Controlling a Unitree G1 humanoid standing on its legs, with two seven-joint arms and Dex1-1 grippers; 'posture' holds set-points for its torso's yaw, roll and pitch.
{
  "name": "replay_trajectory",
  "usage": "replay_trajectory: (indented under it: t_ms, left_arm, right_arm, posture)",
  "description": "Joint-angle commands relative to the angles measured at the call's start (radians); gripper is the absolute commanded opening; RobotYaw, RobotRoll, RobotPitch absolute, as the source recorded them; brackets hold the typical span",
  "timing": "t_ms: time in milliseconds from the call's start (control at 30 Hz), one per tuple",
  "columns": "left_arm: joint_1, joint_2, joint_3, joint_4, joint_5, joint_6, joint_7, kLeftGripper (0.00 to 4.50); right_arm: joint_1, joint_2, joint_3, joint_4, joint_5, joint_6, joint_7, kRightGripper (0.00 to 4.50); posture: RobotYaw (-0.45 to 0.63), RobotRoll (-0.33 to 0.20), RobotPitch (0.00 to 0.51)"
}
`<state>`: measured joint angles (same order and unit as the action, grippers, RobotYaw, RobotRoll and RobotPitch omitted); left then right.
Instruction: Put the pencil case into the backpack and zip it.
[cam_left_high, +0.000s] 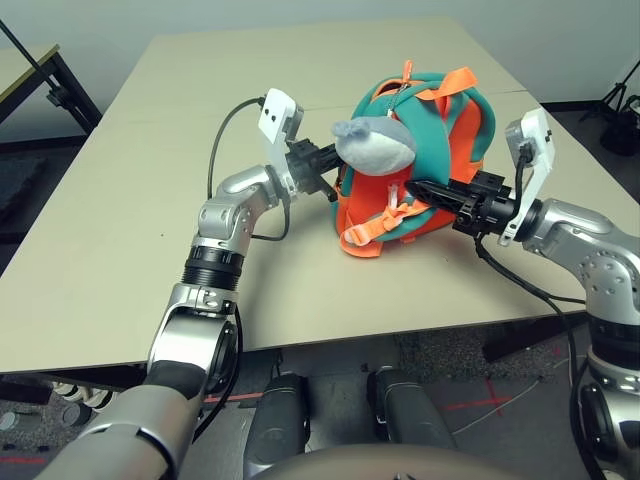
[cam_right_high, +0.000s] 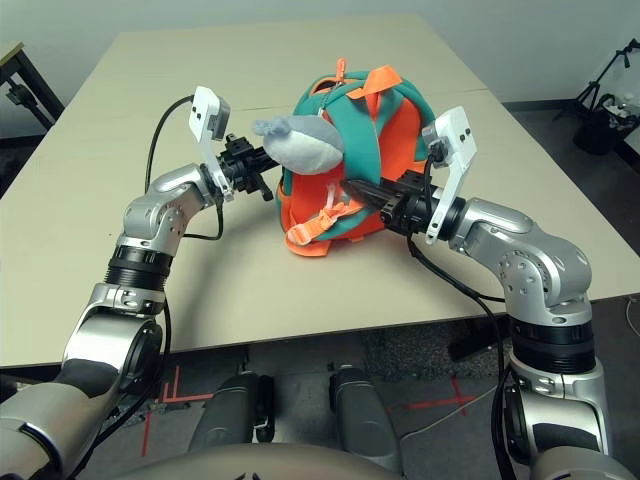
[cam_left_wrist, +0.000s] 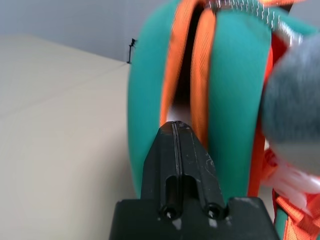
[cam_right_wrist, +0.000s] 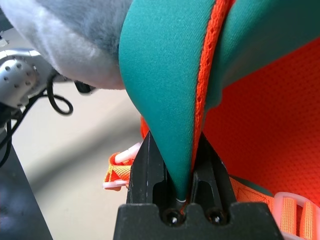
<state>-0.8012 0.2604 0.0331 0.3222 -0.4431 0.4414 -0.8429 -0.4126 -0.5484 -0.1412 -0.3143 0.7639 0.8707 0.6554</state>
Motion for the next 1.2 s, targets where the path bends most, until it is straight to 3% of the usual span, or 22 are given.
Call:
replay_trajectory:
  t_ms: [33, 233, 367, 467, 600, 800, 1000, 1200]
  left_arm:
    - [-0.031, 0.057, 0.061, -0.073, -0.048, 0.045, -0.001, 0.00]
    - [-0.057, 0.104, 0.186, -0.145, -0.191, 0.163, 0.024, 0.00]
    - [-0.051, 0.160, 0.208, -0.240, -0.301, 0.270, -0.029, 0.00]
    - [-0.030, 0.205, 0.211, -0.310, -0.400, 0.360, -0.092, 0.61]
    - [-0.040, 0.246, 0.236, -0.334, -0.500, 0.449, -0.111, 2.15]
    - [-0.023, 0.323, 0.164, -0.379, -0.497, 0.476, -0.201, 4.39]
    - [-0.007, 0.341, 0.031, -0.367, -0.367, 0.377, -0.265, 4.50]
    - [-0.029, 0.305, -0.062, -0.307, -0.251, 0.275, -0.274, 4.50]
  right_arm:
    - [-0.003, 0.001, 0.012, -0.028, 0.017, -0.006, 0.018, 0.23]
    - [-0.007, 0.002, 0.022, -0.019, 0.013, -0.009, 0.024, 0.23]
    - [-0.009, 0.006, 0.032, -0.013, 0.008, -0.012, 0.026, 0.23]
    - [-0.009, 0.007, 0.039, -0.011, 0.004, -0.015, 0.027, 0.23]
    - [-0.008, 0.008, 0.043, -0.009, 0.000, -0.019, 0.027, 0.23]
    - [-0.011, 0.009, 0.045, -0.006, -0.005, -0.022, 0.031, 0.23]
    - [-0.009, 0.011, 0.047, -0.001, -0.011, -0.025, 0.035, 0.23]
    - [-0.009, 0.013, 0.047, -0.004, -0.011, -0.025, 0.038, 0.23]
  posture:
    - [-0.14, 0.000, 0.089]
    - [-0.12, 0.000, 0.092]
    - [-0.12, 0.000, 0.093]
    - [-0.12, 0.000, 0.093]
    - [-0.12, 0.000, 0.089]
    - [-0.12, 0.000, 0.085]
    - [-0.12, 0.000, 0.083]
    - [-0.13, 0.000, 0.083]
